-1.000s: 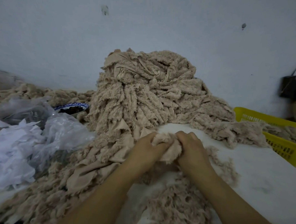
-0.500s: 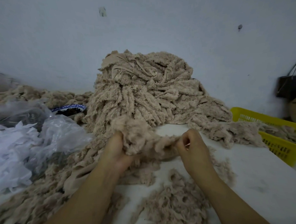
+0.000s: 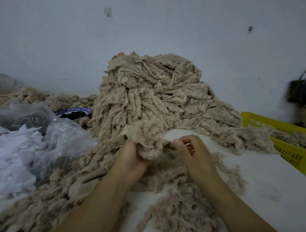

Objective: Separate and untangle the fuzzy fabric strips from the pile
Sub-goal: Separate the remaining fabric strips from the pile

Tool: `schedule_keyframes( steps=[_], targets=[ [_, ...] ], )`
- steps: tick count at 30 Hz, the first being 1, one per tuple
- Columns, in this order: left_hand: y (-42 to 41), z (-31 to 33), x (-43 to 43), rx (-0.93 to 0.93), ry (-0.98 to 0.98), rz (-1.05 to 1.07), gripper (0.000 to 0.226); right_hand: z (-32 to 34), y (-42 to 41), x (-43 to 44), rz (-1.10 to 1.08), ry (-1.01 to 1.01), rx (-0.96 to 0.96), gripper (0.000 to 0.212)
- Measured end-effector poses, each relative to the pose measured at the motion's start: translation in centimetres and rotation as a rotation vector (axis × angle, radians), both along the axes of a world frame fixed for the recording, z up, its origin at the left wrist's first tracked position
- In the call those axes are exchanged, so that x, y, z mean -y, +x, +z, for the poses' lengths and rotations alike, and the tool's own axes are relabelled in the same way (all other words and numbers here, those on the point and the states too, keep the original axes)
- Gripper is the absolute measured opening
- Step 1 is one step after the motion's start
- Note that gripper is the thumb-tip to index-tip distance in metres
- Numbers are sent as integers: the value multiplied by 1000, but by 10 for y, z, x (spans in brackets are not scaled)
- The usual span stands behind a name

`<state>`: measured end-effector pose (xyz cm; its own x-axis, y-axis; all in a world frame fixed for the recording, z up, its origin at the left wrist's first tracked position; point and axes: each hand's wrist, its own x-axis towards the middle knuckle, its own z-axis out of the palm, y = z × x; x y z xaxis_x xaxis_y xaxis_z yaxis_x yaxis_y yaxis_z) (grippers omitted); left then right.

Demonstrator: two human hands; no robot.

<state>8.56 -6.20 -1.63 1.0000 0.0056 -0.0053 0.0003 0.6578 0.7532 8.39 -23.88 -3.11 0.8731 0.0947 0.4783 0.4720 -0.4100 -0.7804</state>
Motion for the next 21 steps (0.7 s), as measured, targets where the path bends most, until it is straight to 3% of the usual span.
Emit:
schedule_keyframes(
  steps=[3, 5, 6, 8, 10, 11, 13, 15, 16, 17, 18, 21],
  targets=[
    [-8, 0, 21, -8, 341, 75, 34, -5, -4, -17, 115, -157, -63, 37],
    [-13, -2, 32, 16, 508, 65, 26, -7, -2, -22, 121, -235, -32, 20],
    [-15, -4, 35, 42, 571, 22, 25, -7, 0, -21, 121, -221, -13, 18],
    [-17, -7, 38, 102, 689, -84, 18, -11, 3, -13, 140, -150, -8, 35],
    [-18, -7, 37, 125, 810, -80, 17, -10, 6, -6, 153, -85, -109, 33],
    [-16, -9, 36, 135, 872, -27, 13, -7, 8, -3, 118, 0, -146, 26],
    [-11, -15, 30, 151, 991, 78, 24, 1, 18, 11, 33, 473, -188, 11],
    [-7, -22, 25, 136, 1066, 122, 32, 12, 27, 29, 65, 1051, -218, 28],
    [-6, -24, 23, 136, 1117, 121, 31, 13, 28, 35, 59, 1163, -247, 39],
    [-5, -26, 23, 135, 1188, 87, 31, 10, 28, 38, 22, 1107, -314, 44],
    [-4, -29, 25, 141, 1258, 32, 33, 4, 28, 36, -37, 922, -377, 42],
    [1, -40, 30, 207, 1511, -68, 48, -17, 28, 27, -208, 114, -314, 20]
  ],
)
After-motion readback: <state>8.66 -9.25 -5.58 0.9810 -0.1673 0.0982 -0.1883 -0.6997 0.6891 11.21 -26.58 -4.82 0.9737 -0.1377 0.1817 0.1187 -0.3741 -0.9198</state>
